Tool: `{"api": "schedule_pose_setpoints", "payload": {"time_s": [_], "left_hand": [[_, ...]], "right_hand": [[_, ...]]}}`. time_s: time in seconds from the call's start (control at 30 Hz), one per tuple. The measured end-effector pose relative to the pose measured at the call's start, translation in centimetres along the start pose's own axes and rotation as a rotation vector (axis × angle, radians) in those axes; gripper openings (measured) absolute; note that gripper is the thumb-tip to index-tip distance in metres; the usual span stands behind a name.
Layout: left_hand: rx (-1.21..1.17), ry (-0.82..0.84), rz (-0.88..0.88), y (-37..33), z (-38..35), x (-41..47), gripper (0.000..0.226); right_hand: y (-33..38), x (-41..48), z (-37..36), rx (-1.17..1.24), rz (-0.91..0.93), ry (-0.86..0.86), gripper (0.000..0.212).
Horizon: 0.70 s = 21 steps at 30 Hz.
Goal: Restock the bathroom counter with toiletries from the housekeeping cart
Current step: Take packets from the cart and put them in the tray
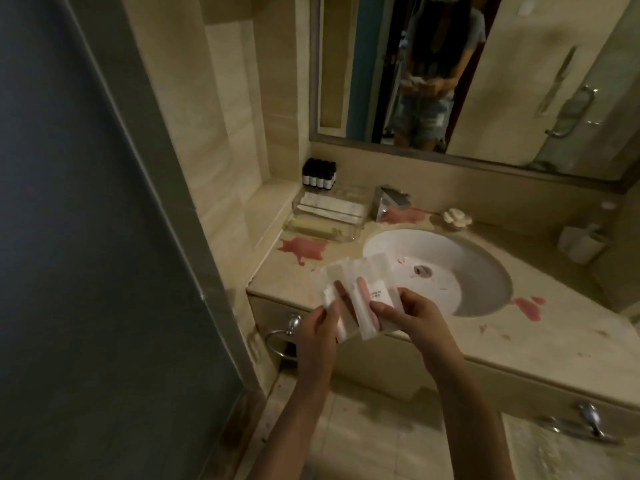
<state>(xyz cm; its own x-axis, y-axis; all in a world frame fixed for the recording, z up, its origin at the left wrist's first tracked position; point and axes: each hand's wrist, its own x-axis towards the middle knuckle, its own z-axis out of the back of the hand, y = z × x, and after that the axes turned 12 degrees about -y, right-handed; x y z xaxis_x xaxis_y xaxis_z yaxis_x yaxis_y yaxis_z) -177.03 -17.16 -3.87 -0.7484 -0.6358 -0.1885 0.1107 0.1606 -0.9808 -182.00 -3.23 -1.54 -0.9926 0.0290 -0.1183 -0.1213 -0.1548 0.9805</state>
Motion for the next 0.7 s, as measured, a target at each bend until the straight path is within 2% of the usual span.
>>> {"api": "schedule_pose_setpoints", "payload": {"time_s": [0.1,0.23,0.33,0.4,0.57,0.7], "left_hand": [[-0.021,-0.025,0.048,-0.5,-1.2,4.0,0.008],[-0.055,-0.065,0.12,0.2,-2.0,8.0,0.022],[-0.058,-0.072,0.164,0.9,-2.3,10.6,0.01],[-0.066,-0.077,0.186,1.3,-2.6,12.3,0.01],[-0.057,-0.097,0.238,2.1,-3.6,16.1,0.011],[-0.058,-0.136,0.267,1.6,-4.3,20.1,0.011]], "right_hand": [[0.5,4.2,-2.8,-0.017,0.002,0.009,0.018],[-0.5,8.1,-5.3,-0.039,-0.024,0.042,0.008],[-1.1,10.5,-6.5,-0.061,-0.036,0.066,0.006],[-1.3,12.2,-7.2,-0.082,-0.042,0.088,0.005],[-2.2,17.0,-9.4,-0.18,-0.017,0.12,0.011],[-1.5,22.3,-12.3,-0.228,0.0,0.216,0.016]]}}
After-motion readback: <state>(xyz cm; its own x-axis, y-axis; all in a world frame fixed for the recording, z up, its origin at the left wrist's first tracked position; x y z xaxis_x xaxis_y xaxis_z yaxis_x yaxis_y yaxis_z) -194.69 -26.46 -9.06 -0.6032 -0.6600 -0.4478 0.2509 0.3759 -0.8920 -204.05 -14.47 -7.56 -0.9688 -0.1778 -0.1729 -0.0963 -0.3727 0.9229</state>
